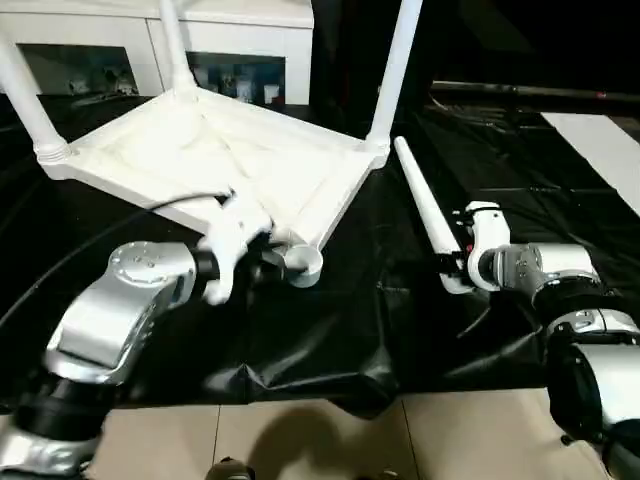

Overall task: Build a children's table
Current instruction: Pick table leg

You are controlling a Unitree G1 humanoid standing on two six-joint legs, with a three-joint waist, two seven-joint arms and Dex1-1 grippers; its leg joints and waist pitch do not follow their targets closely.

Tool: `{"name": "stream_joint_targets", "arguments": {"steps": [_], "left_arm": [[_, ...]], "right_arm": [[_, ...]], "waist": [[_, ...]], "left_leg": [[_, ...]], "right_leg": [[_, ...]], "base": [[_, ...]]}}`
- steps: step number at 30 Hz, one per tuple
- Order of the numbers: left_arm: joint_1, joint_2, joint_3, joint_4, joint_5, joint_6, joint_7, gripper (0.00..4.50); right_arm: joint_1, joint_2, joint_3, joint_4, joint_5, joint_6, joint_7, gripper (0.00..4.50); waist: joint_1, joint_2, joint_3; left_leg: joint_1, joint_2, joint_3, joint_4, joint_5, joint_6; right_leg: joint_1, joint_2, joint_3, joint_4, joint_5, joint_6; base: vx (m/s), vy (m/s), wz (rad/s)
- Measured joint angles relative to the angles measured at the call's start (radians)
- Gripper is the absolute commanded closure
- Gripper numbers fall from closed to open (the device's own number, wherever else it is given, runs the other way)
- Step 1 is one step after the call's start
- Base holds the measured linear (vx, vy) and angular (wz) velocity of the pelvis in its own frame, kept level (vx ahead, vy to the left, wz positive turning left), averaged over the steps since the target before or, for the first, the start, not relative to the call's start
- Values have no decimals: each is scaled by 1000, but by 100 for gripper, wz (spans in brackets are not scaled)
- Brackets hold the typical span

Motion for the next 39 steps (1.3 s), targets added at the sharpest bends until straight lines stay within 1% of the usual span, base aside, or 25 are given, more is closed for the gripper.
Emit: {"name": "stream_joint_targets", "arguments": {"steps": [2, 4, 5, 6, 7, 8, 9, 10, 11, 12, 14, 16, 18, 19, 21, 22, 24, 28, 29, 30, 33, 35, 38, 39], "left_arm": [[-31, -45, 30, 39, 6, -7, 67, 142], [-55, -75, 54, 57, 4, -17, 111, 99], [-62, -99, 69, 68, 4, -37, 131, 105], [-68, -117, 73, 85, 6, -67, 159, 107], [-74, -132, 74, 102, 12, -92, 180, 94], [-77, -136, 75, 110, 11, -99, 193, 71], [-99, -165, 89, 141, -13, -67, 190, 57], [-116, -182, 106, 163, -37, -43, 185, 56], [-130, -192, 118, 179, -50, -28, 182, 55], [-147, -207, 131, 193, -70, -13, 179, 43], [-168, -223, 136, 199, -95, -8, 166, 14], [-185, -241, 148, 212, -136, 25, 153, 5], [-192, -266, 179, 227, -180, 61, 153, 0], [-197, -277, 186, 233, -197, 73, 153, 0], [-216, -303, 203, 252, -237, 93, 153, 0], [-224, -310, 207, 257, -245, 99, 153, 0], [-260, -337, 245, 275, -287, 122, 156, 0], [-305, -351, 307, 293, -344, 135, 161, 0], [-307, -357, 315, 293, -358, 143, 165, 0], [-308, -368, 334, 295, -385, 158, 168, 0], [-319, -386, 363, 297, -431, 167, 173, 0], [-325, -390, 366, 297, -436, 166, 177, 0], [-325, -392, 370, 297, -431, 157, 195, 0], [-325, -398, 376, 299, -431, 152, 202, 0]], "right_arm": [[5, 13, -32, -2, 11, -19, -50, 182], [20, 27, -55, -20, 24, -37, -86, 182], [41, 35, -73, -43, 35, -60, -110, 182], [64, 50, -94, -69, 45, -98, -143, 182], [83, 65, -105, -87, 50, -134, -168, 183], [89, 75, -111, -96, 55, -155, -183, 183], [133, 92, -129, -152, 61, -211, -199, 183], [171, 118, -145, -204, 73, -259, -212, 183], [195, 144, -151, -235, 81, -291, -220, 183], [223, 173, -153, -268, 88, -324, -232, 183], [252, 199, -156, -308, 89, -355, -259, 183], [294, 217, -152, -378, 76, -421, -293, 183], [329, 242, -151, -457, 72, -495, -310, 183], [335, 250, -151, -483, 72, -521, -314, 183], [354, 268, -148, -553, 72, -607, -314, 183], [356, 270, -141, -572, 70, -636, -312, 183], [387, 274, -123, -636, 47, -750, -298, 183], [402, 289, -92, -702, 42, -846, -256, 183], [409, 288, -80, -715, 37, -863, -245, 183], [420, 284, -54, -725, 26, -890, -226, 183], [431, 270, 23, -729, -13, -923, -169, 183], [431, 273, 58, -729, -32, -927, -149, 183], [431, 282, 107, -729, -52, -945, -116, 183], [431, 285, 134, -729, -73, -957, -99, 183]], "waist": [[1, 0, 0], [-1, 2, -1], [0, 3, -1], [0, 4, -1], [-1, 4, -1], [-1, 6, -1], [-1, 9, -2], [-1, 12, -2], [-2, 16, -2], [-4, 20, -2], [-5, 24, -1], [-5, 31, -1], [-6, 37, -2], [-7, 38, -2], [-8, 40, -2], [-9, 41, -2], [-8, 41, -2], [-14, 40, -2], [-14, 40, -2], [-15, 39, -2], [-17, 39, -2], [-15, 38, -2], [-13, 35, -1], [-13, 34, -2]], "left_leg": [[0, 0, 0, 0, 0, 0], [0, 0, 0, 1, 0, 0], [0, 0, 0, 1, 0, 0], [0, 0, 0, 1, 0, 0], [0, 0, 0, 1, 0, 0], [0, 0, 0, 1, 0, 0], [0, 0, 0, 1, 0, 0], [0, 0, 0, 1, 0, 0], [-1, 0, 0, 1, 0, 0], [-1, 0, 0, 1, 0, 0], [-1, 0, 0, 0, 0, 0], [-1, 0, 0, 0, 0, 1], [-1, -1, 0, 0, 0, 1], [-1, -1, 0, 0, 0, 1], [-1, -1, 0, 0, 0, 1], [0, -1, 0, 0, 0, 1], [-1, -1, 0, 0, -1, 1], [-1, -1, 0, 0, -1, 2], [-1, -1, 0, 0, -1, 2], [-1, -1, 0, 0, -1, 2], [-2, -1, 0, 0, -1, 2], [-1, -1, 0, 0, -1, 3], [-2, -1, 0, 0, -1, 3], [-2, -1, 0, 0, -2, 3]], "right_leg": [[0, 0, 0, 0, 1, 0], [0, 0, 0, 0, 2, 0], [0, 0, 0, -1, 2, 0], [0, 0, 0, -1, 2, 0], [0, 0, 0, -1, 2, 0], [-1, 0, 0, -1, 2, 0], [0, 0, 0, -1, 3, 0], [-1, 0, 0, -1, 3, 0], [-1, 0, 0, -1, 3, 0], [-1, 0, 0, -1, 3, 0], [-2, 0, 0, -1, 3, 0], [-2, 0, 1, -1, 3, 0], [-2, 0, 1, -2, 3, 0], [-2, 0, 1, -2, 3, 0], [-2, 1, 1, -2, 1, 3], [-2, 1, 1, -2, 0, 5], [-2, 1, 1, -2, -1, 7], [-1, 1, 1, -3, -1, 7], [-1, 1, 1, -3, -1, 7], [-1, 1, 1, -3, -1, 7], [-2, 1, 1, -3, -1, 7], [-1, 1, 1, -3, -1, 7], [-2, 1, 1, -3, -2, 8], [-1, 1, 1, -4, -2, 8]], "base": [[0, 0, 0], [0, 0, 0], [0, 0, 0], [0, 0, 0], [0, 0, 0], [0, 0, 0], [0, 0, 0], [0, 0, 0], [0, 0, 0], [0, 0, 0], [0, 0, 0], [0, 0, 0], [0, 0, 0], [0, 0, 0], [0, 0, 0], [0, 0, 0], [0, 0, 0], [0, 0, 0], [0, 0, 0], [0, 0, 0], [0, 0, 0], [0, 0, 0], [0, 0, 0], [0, 0, 0]]}}
